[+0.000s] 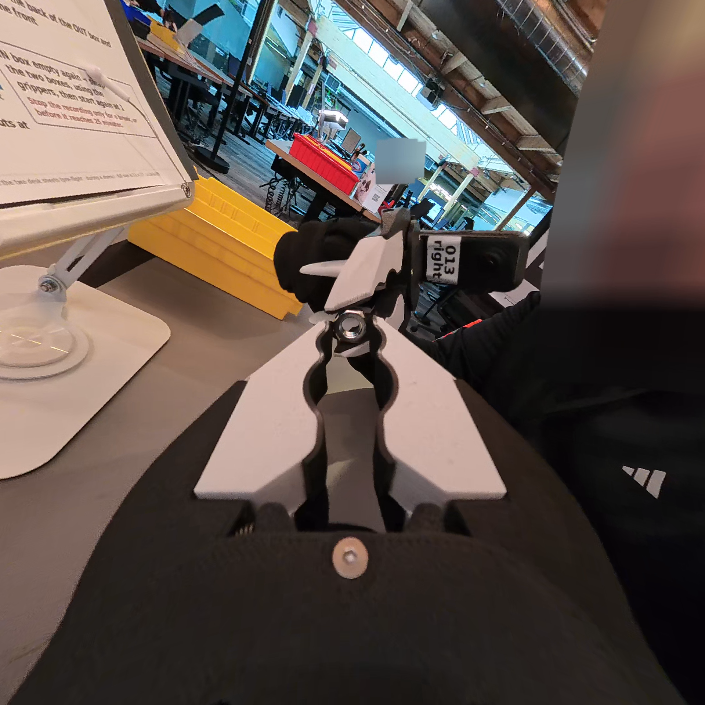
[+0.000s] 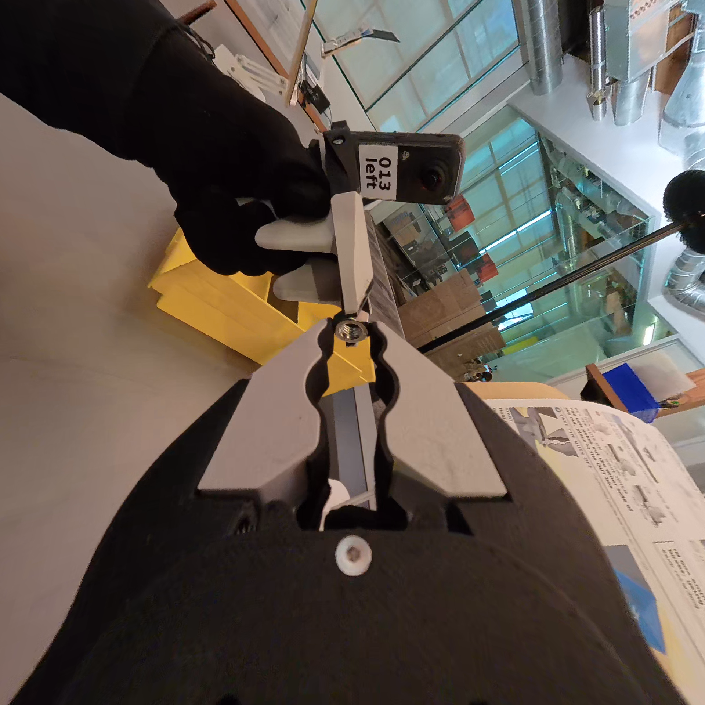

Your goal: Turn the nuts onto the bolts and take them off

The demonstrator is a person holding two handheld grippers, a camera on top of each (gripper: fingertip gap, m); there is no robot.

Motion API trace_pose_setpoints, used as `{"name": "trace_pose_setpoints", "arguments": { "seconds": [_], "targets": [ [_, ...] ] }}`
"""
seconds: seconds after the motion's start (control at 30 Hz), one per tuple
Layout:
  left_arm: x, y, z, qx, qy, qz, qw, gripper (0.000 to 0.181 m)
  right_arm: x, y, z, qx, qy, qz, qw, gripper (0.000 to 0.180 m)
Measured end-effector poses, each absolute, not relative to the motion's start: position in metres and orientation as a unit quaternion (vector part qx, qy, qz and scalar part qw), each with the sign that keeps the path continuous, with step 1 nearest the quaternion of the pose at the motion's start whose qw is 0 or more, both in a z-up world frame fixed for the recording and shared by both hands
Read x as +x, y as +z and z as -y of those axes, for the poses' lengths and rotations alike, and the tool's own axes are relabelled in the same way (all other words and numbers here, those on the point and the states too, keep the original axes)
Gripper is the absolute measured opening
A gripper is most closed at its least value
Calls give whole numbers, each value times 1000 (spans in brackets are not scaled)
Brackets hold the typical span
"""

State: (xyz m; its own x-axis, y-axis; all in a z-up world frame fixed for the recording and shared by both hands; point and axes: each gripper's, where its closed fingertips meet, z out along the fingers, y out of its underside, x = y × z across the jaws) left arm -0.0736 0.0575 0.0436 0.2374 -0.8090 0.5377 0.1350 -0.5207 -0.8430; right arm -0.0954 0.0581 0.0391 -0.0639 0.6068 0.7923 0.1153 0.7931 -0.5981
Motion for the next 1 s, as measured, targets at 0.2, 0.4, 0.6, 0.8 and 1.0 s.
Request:
{"name": "trace_pose_setpoints", "arguments": {
  "seconds": [0.2,0.4,0.6,0.8,1.0],
  "targets": [
    [-73,43,-56,-663,-575,-250,409,17,-96,39,-56,-248,172,708,638,15],
    [-74,45,-60,-655,-584,-238,417,20,-95,38,-57,-264,191,709,625,15],
    [-83,38,-75,-686,-529,-221,447,36,-77,20,-79,-322,208,739,554,16],
    [-73,3,-82,-746,-444,-255,426,39,-25,-44,-125,-449,170,789,385,16],
    [-67,-18,-85,-771,-412,-266,406,37,19,-123,-136,-530,141,811,202,16]
  ]
}}
